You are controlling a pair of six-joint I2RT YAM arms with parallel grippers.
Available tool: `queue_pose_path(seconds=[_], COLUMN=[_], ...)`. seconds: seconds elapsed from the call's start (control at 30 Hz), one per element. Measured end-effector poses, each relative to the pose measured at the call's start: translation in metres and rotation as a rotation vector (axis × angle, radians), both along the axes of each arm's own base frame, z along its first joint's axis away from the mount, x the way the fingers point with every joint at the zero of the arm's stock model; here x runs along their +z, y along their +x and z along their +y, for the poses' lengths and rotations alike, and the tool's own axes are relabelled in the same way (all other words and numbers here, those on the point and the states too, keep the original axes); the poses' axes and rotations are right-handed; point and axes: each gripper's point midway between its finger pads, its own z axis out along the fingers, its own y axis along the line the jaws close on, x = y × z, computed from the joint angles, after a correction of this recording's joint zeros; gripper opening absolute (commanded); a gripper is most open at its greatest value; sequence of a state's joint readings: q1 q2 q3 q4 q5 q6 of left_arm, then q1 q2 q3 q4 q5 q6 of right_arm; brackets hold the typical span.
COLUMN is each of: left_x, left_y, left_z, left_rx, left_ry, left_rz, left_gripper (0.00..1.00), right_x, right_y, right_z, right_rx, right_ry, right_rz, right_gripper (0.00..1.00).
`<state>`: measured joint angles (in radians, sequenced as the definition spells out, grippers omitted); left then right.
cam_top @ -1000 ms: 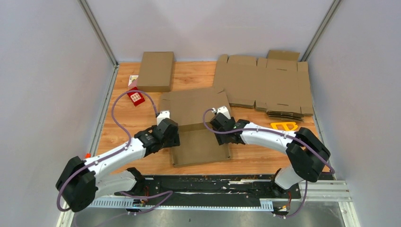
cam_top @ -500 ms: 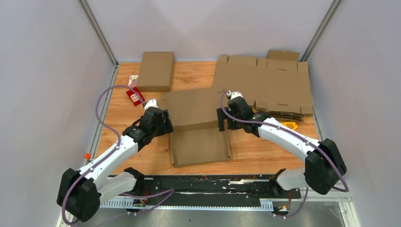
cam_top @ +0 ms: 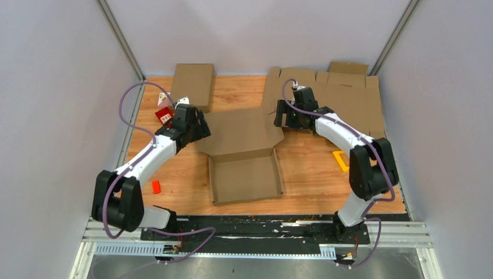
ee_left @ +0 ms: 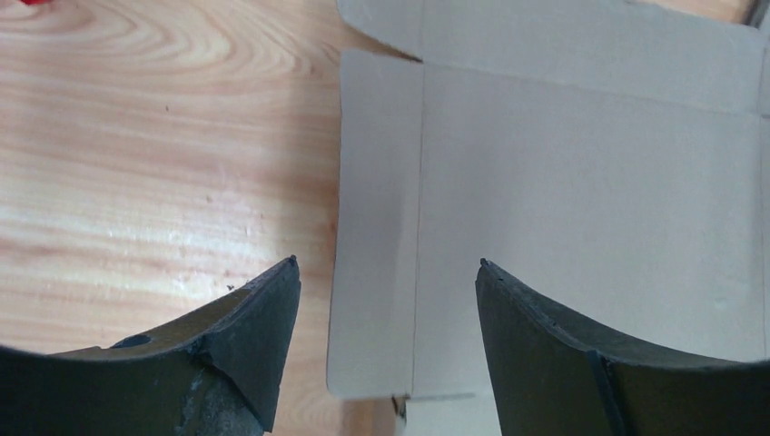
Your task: Fold the paper box
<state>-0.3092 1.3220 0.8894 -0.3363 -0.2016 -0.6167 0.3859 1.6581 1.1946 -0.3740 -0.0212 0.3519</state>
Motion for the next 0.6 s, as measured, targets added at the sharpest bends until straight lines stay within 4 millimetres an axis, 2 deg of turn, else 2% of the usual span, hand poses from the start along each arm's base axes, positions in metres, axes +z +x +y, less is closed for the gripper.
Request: queue_pose_path(seconds=[0.13, 0.23, 0.33, 0.43, 0.47, 0.57, 0.6], left_x=[-0.013, -0.031, -0.048, -0.057, -0.057, -0.053, -0.052], left_y=[0.021, 0.030, 0.034, 0.034, 0.033, 0.034, 0.035], left_z=[0.006, 0.005, -0.002, -0.009, -0.011, -0.016, -0.016], left_rx=[-0.001, -0.022, -0.049, -0.075, -0.084, -0.113, -0.118], left_ry=[0.003, -0.006, -0.024, -0.046, -0.055, -0.066, -0.066], left_rz=[0.048, 0.104, 0.158, 0.187, 0.191, 0.181, 0.177], left_gripper=[0.68, 0.60, 0.43, 0.07, 0.00, 0.00, 0.00], right_x=[-0.012, -0.021, -0.028, -0.029, -0.028, -0.027, -0.025], right_y=[0.034, 0.045, 0.043, 0.039, 0.038, 0.036, 0.035], right_z=[0.010, 0.022, 0.032, 0.038, 0.040, 0.043, 0.045], right_rx=[0.030, 0.073, 0.114, 0.139, 0.145, 0.170, 0.180], right_ry=[0.011, 0.030, 0.060, 0.083, 0.090, 0.099, 0.099], right_rz=[0.025, 0.045, 0.073, 0.091, 0.091, 0.090, 0.093], right_gripper=[0.75, 0.63, 0.45, 0.26, 0.20, 0.02, 0.00])
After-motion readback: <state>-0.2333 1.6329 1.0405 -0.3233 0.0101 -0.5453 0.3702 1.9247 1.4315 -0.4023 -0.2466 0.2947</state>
